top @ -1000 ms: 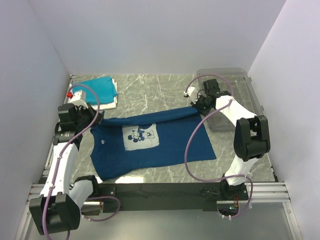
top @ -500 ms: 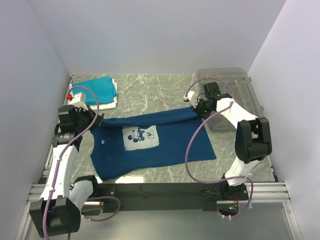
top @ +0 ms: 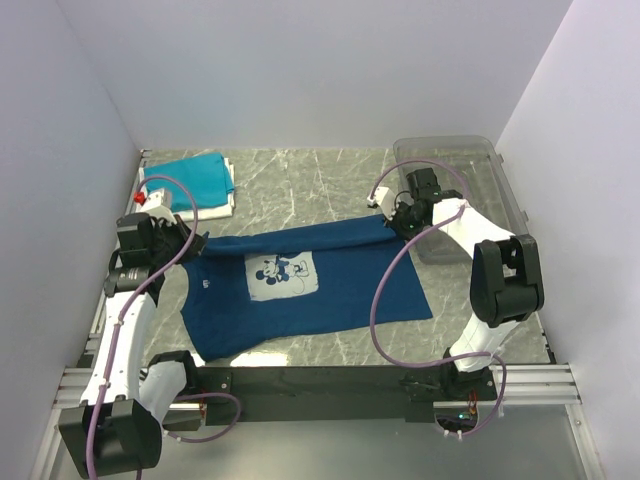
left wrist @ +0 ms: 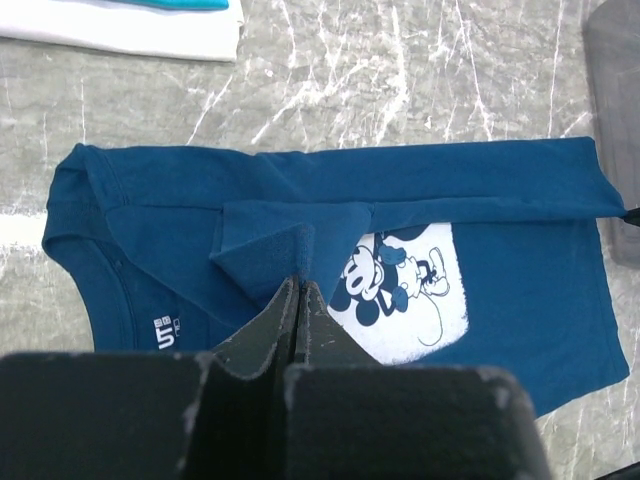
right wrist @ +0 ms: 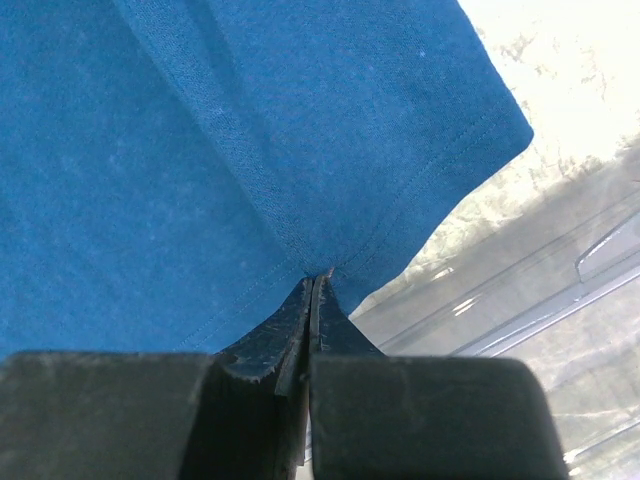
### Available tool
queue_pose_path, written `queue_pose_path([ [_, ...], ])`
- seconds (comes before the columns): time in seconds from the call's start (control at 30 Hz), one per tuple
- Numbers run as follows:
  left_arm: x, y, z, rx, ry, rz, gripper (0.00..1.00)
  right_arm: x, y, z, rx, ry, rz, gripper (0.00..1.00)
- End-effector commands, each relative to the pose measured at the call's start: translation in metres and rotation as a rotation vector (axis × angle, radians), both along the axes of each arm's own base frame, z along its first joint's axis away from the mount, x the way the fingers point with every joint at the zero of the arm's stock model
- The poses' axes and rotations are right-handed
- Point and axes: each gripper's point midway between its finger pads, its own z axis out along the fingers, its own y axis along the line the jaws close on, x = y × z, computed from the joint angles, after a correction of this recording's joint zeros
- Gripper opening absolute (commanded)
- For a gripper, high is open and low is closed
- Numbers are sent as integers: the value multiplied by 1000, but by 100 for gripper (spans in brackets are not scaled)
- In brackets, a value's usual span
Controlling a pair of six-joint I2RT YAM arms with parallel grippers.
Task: Fold and stack the t-shirts
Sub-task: Fold the tshirt
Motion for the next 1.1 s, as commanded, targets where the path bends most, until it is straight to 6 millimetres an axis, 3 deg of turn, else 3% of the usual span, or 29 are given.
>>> queue_pose_path([
  [0.0,-2,-1,8,-7,-25,7,1,3,-6,12,-4,-45,-8,0],
  [0.67,-3,-3,12,-19,-21,1,1,-2,-9,12,-3,-32,-6,0],
  [0.7,-3,-4,13,-24,-22,-2,1,-2,-9,13,0,-36,-5,4],
  [0.77,-4,-6,18,-33,-30,-10,6,-4,-6,18,14,-37,5,12],
  [0.8,-4,-6,25,-38,-42,-5,17,-3,-4,22,20,-41,8,22],
  [0.9,-8,-9,37,-48,-56,-16,33,-3,3,37,58,-53,29,41],
  [0.93,-9,-9,40,-45,-59,-13,43,-5,5,40,70,-44,34,43],
  [1.07,-15,-6,58,-20,-103,1,54,-4,15,52,113,-36,53,47],
])
